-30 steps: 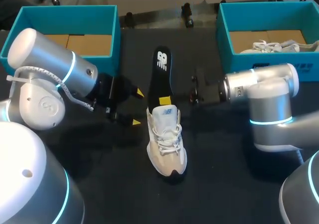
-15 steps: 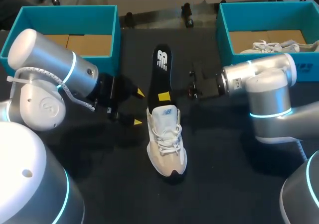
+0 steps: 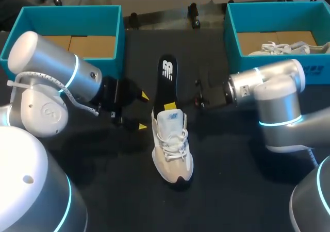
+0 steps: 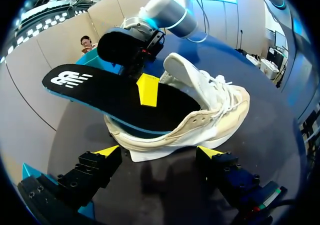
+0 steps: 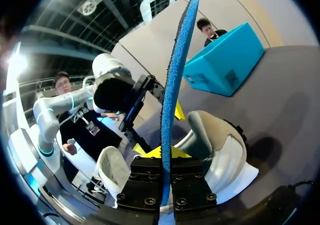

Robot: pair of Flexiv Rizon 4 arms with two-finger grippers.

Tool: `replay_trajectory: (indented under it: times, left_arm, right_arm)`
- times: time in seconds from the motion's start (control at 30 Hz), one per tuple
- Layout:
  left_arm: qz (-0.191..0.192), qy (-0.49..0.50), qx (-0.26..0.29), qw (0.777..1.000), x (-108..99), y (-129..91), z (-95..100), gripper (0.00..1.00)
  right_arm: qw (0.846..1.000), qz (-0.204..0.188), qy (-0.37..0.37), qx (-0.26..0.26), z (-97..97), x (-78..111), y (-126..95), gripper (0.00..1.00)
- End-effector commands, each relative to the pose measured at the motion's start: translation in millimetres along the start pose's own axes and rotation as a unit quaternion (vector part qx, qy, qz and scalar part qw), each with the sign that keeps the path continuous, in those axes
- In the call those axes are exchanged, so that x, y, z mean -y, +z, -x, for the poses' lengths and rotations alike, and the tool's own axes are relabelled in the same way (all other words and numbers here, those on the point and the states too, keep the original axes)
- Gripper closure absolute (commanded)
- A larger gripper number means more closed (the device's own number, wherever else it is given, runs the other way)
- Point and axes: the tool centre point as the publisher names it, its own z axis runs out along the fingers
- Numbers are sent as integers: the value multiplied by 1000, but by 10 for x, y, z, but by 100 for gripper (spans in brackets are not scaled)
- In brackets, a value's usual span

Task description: Take the shoe out of the shoebox, open the shoe tongue, remove and reinsert the insole, then place the shoe into the shoebox

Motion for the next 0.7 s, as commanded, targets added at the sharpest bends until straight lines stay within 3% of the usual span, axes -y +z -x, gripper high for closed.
replay_trajectory:
  times: [0.03,0.33,0.5,0.57,0.6,0.7]
  left_arm:
    - [1,0,1,1000,2,2,-10,0]
    - [1,0,1,1000,2,2,-10,0]
    - [1,0,1,1000,2,2,-10,0]
    - [1,0,1,1000,2,2,-10,0]
    - [1,0,1,1000,2,2,-10,0]
    - [1,0,1,1000,2,2,-10,0]
  right_arm:
    - [1000,-6,8,1,-33,59,27,100]
    - [1000,-11,20,2,-66,147,31,100]
    - [1000,-20,6,10,-79,44,-5,100]
    - [1000,-24,2,11,-75,-11,-15,86]
    - [1000,-25,-2,11,-72,-34,-21,73]
    - [999,-31,-13,10,-55,-103,-36,69]
